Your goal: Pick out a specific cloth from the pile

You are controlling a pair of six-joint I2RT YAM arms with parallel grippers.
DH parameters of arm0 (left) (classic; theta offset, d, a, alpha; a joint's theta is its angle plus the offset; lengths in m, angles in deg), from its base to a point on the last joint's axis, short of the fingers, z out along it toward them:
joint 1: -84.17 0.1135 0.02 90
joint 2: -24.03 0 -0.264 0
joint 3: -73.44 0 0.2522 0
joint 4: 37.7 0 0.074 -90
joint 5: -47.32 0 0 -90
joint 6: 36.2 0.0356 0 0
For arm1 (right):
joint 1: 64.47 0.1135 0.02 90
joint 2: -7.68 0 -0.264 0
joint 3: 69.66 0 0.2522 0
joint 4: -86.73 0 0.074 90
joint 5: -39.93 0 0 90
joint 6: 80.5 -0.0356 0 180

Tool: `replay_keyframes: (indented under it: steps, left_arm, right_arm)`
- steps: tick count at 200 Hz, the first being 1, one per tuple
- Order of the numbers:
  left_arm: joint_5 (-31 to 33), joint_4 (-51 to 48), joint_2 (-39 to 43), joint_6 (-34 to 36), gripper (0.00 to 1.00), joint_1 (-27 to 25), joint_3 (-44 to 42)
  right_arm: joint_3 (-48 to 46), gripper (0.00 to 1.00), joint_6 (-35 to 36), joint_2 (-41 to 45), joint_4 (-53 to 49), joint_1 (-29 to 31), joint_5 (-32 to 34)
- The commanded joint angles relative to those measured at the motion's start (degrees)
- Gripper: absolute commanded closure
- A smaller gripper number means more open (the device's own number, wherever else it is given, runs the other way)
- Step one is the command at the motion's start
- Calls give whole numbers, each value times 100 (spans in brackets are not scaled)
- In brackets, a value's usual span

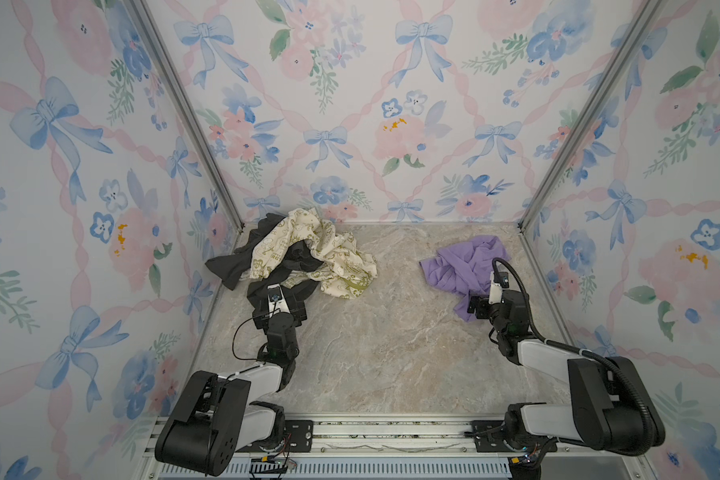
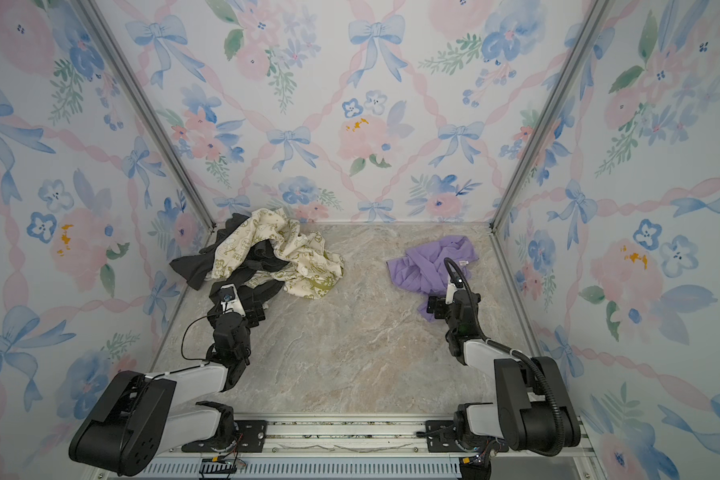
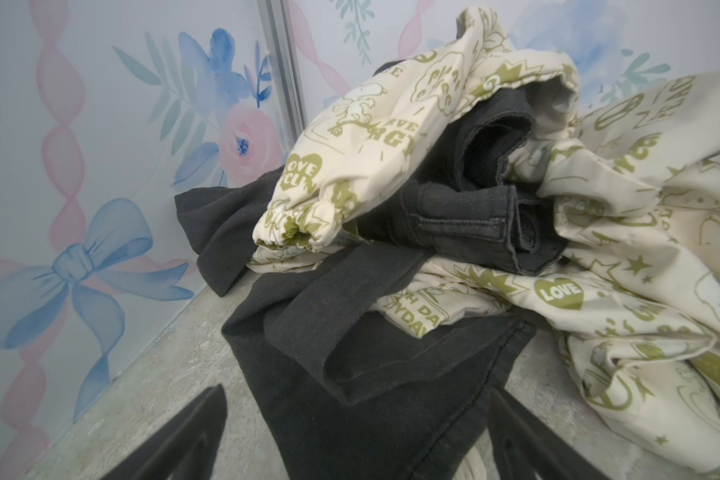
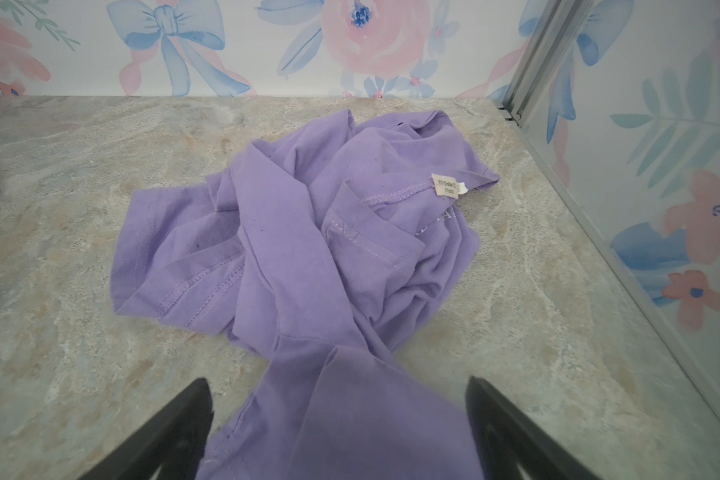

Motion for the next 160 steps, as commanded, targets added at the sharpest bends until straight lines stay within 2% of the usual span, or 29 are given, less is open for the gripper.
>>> replay_keyframes:
  steps: [1,28,61,80,103,137,160]
  left_arm:
    - [150,569,-270,-211,2,56,120]
    - [108,807,-629,-199,2,59,308]
    - [218,807,-784,-199,2,133,430]
    - [274,960,-924,-277,2,214,423]
    - [393,1052,-1227,-368,2,278,543]
    - [-357,1041,-1432,-6,2,257,687]
    - [-564,1124,-1415,47,2,263,603]
  right_arm:
    - [228,3,177,-218,409,3,-39]
    - [20,3,155,-582,1189,-57,-16]
    - [-16,3,144,-842,1432,-75,-46]
    - [-79,3,132,-1139,1910,-110,-182]
    - [14,3,95,-1057,1587,-214,-393]
    - [-9,3,13,-1092,1684,-348,-630]
    - [-9,3,12,-1092,1677,-351,-629]
